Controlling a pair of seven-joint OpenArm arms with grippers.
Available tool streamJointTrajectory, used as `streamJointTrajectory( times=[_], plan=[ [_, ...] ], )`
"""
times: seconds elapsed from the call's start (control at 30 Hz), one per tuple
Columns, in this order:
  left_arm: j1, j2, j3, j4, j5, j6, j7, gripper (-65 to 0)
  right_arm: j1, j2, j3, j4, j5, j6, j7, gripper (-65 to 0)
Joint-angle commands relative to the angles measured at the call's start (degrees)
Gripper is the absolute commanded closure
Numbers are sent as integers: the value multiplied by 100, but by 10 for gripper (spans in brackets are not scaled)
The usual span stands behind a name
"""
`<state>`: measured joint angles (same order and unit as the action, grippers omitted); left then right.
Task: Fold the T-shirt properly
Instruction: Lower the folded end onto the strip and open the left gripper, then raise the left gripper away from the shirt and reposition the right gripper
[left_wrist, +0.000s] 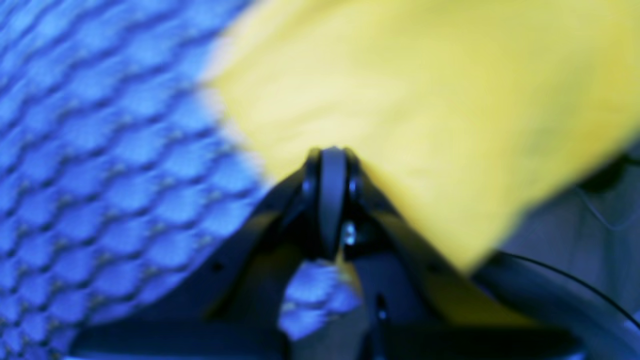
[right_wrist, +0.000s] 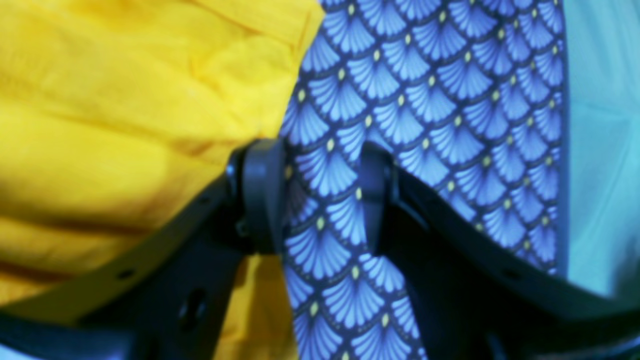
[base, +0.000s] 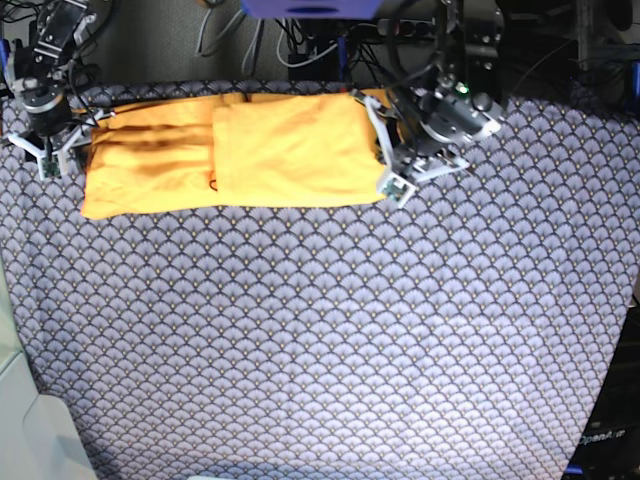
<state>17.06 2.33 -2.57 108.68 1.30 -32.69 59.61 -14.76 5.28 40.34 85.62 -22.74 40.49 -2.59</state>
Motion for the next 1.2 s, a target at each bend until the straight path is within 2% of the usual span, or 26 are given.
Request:
streamJointTrajectory(
  times=[0.0,0.37,0.47,0.57,0.73,0.87,1.0,1.17],
  plan=[
    [-93,35,-20,-33,-126,-41,-76,0,39,74,41,128,81,-49,123,-256],
    [-699,9,-108,-1246,-99,-41,-146,0,320,83,111,207,90,-49,70,-260],
    [-787,-105,-108,-1475,-117,-32,-375,0,681,92,287,198,98,-49,-405,-260],
    [-963,-105,-108,-1501,-108,-24,-383,0,1094,294,278,180,204,-49,-1161,-260],
    [-1025,-105,-108,-1449,-108,-32,-225,0,1305,778,50,216,1303,-49,-2770,-260],
    [-1077,-105,-108,-1194,-99,-32,-208,0,1164,1244,-311,189,2727,-49,-3956,-260],
    [-972,-105,-108,-974,-99,-32,-208,0,901,1613,-451,260,4142,-49,-4721,-274],
    [-875,-193,-108,-693,-126,-50,-208,0,663,2017,-451,409,5716,-49,-5495,-353]
  ],
)
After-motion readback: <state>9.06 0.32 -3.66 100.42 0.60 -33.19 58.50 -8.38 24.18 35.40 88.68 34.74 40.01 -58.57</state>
